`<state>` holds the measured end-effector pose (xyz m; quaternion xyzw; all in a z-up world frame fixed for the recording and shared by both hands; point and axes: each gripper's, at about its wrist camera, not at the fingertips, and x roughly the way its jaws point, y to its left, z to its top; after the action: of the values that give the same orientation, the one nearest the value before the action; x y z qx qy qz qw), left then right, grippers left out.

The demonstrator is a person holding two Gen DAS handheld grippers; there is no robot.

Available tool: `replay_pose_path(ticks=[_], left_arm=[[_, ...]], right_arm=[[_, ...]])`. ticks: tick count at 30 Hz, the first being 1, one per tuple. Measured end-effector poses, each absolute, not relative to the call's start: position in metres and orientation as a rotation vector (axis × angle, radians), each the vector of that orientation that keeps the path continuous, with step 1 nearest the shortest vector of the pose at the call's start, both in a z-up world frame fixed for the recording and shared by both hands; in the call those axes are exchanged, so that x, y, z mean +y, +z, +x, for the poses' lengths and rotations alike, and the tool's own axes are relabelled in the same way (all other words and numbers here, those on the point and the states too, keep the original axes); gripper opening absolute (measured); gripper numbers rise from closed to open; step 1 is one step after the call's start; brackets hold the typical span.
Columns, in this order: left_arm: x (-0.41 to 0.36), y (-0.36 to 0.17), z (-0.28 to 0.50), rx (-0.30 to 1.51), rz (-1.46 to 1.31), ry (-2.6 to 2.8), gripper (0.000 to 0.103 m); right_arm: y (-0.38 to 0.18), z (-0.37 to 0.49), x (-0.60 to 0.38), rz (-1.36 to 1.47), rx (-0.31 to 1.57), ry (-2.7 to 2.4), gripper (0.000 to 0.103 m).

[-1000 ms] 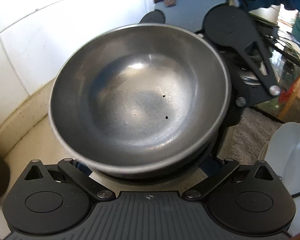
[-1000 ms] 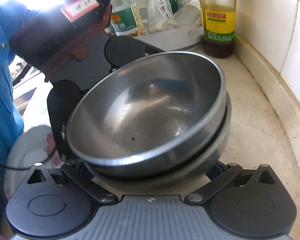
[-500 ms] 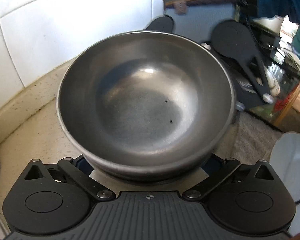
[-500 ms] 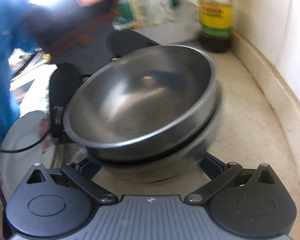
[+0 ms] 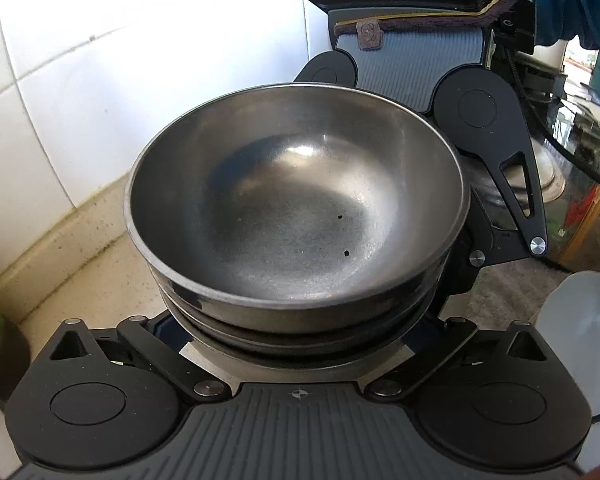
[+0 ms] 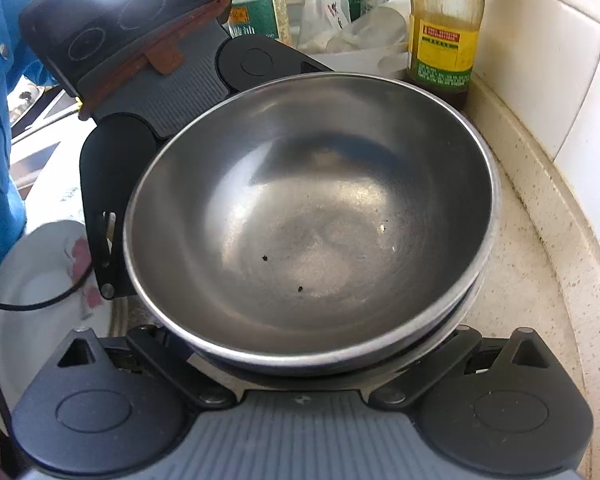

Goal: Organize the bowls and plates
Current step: 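Carry the bowl stack with both grippers toward the stacked floral plates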

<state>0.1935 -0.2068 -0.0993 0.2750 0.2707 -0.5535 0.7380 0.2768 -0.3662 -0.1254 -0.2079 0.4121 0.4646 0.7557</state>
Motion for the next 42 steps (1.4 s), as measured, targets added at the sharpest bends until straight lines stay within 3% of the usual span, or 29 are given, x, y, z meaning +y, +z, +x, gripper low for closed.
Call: replay_pose_path(ticks=[25, 42], left_arm=[[-0.171, -0.038, 0.135, 0.482, 0.662, -1.193, 0.102], [-0.165, -0.034, 0.093, 0.468, 0.724, -1.187, 0.102]], right_arm=[[-0.05, 0.202, -0.334, -0.545, 0.835, 0.917, 0.101], [-0.035, 0.136, -0.305, -0.53, 0.843, 0.87, 0.098]])
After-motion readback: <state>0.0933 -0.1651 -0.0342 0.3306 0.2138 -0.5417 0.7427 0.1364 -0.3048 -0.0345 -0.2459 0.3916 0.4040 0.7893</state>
